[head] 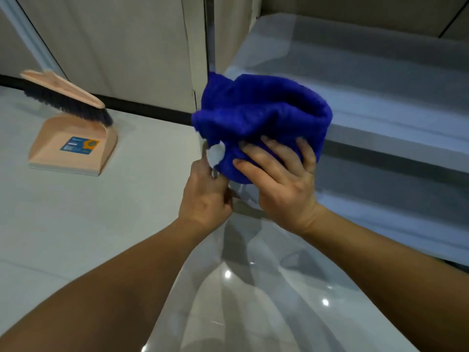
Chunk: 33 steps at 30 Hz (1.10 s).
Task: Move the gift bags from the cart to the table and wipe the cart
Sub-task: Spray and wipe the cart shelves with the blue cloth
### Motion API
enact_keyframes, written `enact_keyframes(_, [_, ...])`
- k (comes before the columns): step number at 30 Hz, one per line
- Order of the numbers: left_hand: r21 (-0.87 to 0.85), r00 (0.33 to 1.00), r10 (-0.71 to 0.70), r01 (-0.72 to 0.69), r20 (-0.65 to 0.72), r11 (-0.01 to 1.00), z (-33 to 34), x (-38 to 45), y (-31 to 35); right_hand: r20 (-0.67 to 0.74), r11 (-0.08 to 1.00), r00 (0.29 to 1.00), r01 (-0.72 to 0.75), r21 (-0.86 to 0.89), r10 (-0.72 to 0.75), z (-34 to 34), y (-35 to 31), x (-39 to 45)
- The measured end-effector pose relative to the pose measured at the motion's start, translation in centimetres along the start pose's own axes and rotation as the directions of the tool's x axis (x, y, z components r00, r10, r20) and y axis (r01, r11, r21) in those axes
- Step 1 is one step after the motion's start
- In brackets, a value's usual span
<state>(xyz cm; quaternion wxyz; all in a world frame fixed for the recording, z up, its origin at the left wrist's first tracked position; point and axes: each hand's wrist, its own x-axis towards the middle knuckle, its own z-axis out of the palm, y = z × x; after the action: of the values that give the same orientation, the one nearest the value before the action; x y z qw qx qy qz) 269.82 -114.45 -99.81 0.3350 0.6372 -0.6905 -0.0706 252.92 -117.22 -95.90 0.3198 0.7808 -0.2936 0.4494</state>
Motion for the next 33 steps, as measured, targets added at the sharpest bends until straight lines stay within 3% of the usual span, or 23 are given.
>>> enact_keyframes(2, [0.087,0.994,0.088,-0.093,0.061,0.992,1.5,-0.9,-0.9,0.08,0.997,0.996,0.035,0.064,-0.04,-0.6,0.5,-1.7])
enact_keyframes(5, [0.051,0.987,0.162,-0.163,0.022,0.985,3.6,-2.4,-2.6,0.345,0.995,0.938,-0.036,0.09,0.002,-0.7,1.3,-5.3])
enact_keyframes(6, [0.028,0.99,0.14,-0.14,0.001,0.99,4.0,-2.9,-3.0,0.462,0.988,0.882,-0.138,0.071,0.09,-0.4,1.7,-6.8])
enact_keyframes(8, [-0.001,0.995,0.095,-0.095,0.027,0.995,4.4,-3.5,-3.2,0.687,0.892,0.647,-0.451,-0.004,0.33,0.1,2.3,-8.8])
enact_keyframes(9, [0.007,0.991,0.112,-0.113,0.073,0.994,4.5,-3.6,-2.9,0.752,0.85,0.547,-0.526,-0.034,0.369,0.1,2.5,-9.2])
enact_keyframes(11, [0.053,0.967,0.182,-0.194,0.175,0.979,4.8,-3.1,-2.2,0.807,0.836,0.464,-0.544,-0.067,0.366,0.1,2.6,-9.2])
enact_keyframes(16, [0.13,0.949,0.156,-0.197,0.273,0.972,5.2,-1.2,-0.2,0.784,0.752,0.421,-0.653,-0.086,0.456,0.4,1.9,-8.1])
enact_keyframes(21, [0.3,0.896,-0.043,-0.102,0.442,0.948,5.8,1.2,0.9,0.878,0.821,0.352,-0.566,-0.076,0.324,0.3,1.4,-7.1])
enact_keyframes(25, [0.186,0.896,-0.125,0.049,0.426,0.981,6.0,1.7,1.7,0.929,0.834,0.23,-0.537,-0.127,0.289,1.2,2.0,-8.6])
enact_keyframes(29, [0.043,0.914,-0.254,0.254,0.315,0.966,6.9,2.2,1.8,0.922,0.821,0.236,-0.555,-0.132,0.308,4.3,2.2,-8.0])
enact_keyframes(33, [0.062,0.911,-0.286,0.281,0.297,0.958,9.5,3.0,1.0,0.943,0.852,0.195,-0.504,-0.138,0.268,7.8,3.7,-6.8])
